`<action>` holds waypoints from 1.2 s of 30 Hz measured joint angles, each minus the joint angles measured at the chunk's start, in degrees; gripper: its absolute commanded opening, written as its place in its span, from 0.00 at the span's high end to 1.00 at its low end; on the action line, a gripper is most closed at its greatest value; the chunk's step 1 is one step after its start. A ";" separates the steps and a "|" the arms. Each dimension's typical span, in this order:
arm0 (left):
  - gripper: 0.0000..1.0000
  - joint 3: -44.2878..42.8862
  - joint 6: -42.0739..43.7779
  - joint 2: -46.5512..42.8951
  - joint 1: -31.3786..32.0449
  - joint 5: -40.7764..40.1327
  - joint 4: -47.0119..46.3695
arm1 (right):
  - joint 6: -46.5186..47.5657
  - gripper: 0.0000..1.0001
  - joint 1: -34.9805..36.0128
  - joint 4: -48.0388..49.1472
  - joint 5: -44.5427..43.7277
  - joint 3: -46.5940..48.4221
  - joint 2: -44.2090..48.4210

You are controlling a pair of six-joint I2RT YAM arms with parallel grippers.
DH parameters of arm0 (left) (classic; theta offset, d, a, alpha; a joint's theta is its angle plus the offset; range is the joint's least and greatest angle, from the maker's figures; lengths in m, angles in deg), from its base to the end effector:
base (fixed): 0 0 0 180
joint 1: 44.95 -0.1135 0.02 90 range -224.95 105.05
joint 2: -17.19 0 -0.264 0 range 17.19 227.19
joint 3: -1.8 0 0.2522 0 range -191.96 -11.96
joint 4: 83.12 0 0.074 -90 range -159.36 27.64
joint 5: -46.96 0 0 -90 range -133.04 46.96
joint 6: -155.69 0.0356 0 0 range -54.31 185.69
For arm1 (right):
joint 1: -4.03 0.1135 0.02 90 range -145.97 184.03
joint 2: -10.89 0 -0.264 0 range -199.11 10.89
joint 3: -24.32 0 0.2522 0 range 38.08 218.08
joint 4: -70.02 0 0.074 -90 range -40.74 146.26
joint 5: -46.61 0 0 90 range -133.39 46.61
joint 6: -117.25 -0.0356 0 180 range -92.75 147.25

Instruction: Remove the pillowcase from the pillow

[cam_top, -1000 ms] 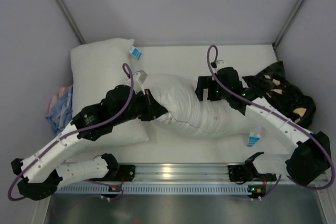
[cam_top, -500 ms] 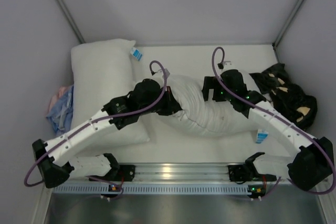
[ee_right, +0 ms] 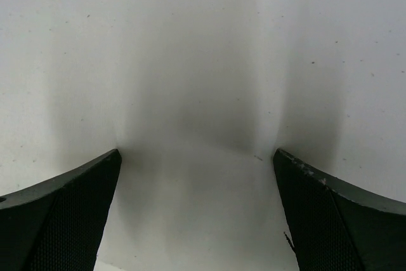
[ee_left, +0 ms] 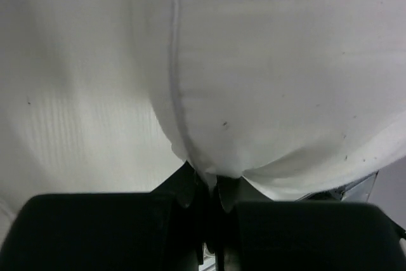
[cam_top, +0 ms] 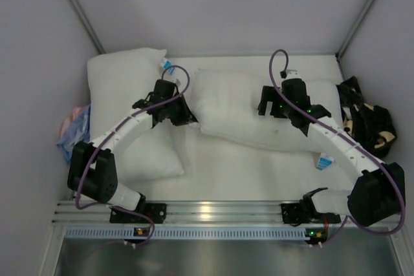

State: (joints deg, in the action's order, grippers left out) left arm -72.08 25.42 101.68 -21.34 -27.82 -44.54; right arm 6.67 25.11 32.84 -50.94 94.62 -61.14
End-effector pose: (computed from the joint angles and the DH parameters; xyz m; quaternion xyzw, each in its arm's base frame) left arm 0.2834 -0.1341 0.2478 -0.0889 0.9259 -0.2882 0.2276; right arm 0.2589 0.0948 0.2884 0.0245 0.9004 0.0975 0.4233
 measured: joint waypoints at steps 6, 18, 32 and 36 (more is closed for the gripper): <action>0.98 -7.13 2.95 3.28 -9.84 4.74 2.84 | -0.96 0.01 1.70 7.85 7.85 -5.22 -3.02; 0.85 -19.41 6.97 17.38 -15.02 2.80 3.67 | -6.32 0.01 31.21 12.15 6.25 -1.57 -9.75; 0.01 -17.20 8.39 -6.49 -15.52 5.51 5.05 | -6.14 0.01 23.80 -8.33 -3.21 6.27 20.72; 0.09 -9.44 6.51 -21.86 -14.82 8.74 3.56 | -6.19 0.00 23.71 -11.23 -4.20 1.20 23.67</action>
State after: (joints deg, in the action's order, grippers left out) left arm -81.52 31.93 79.82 -36.16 -19.07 -40.98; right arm 0.49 48.83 21.60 -55.14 95.82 -37.47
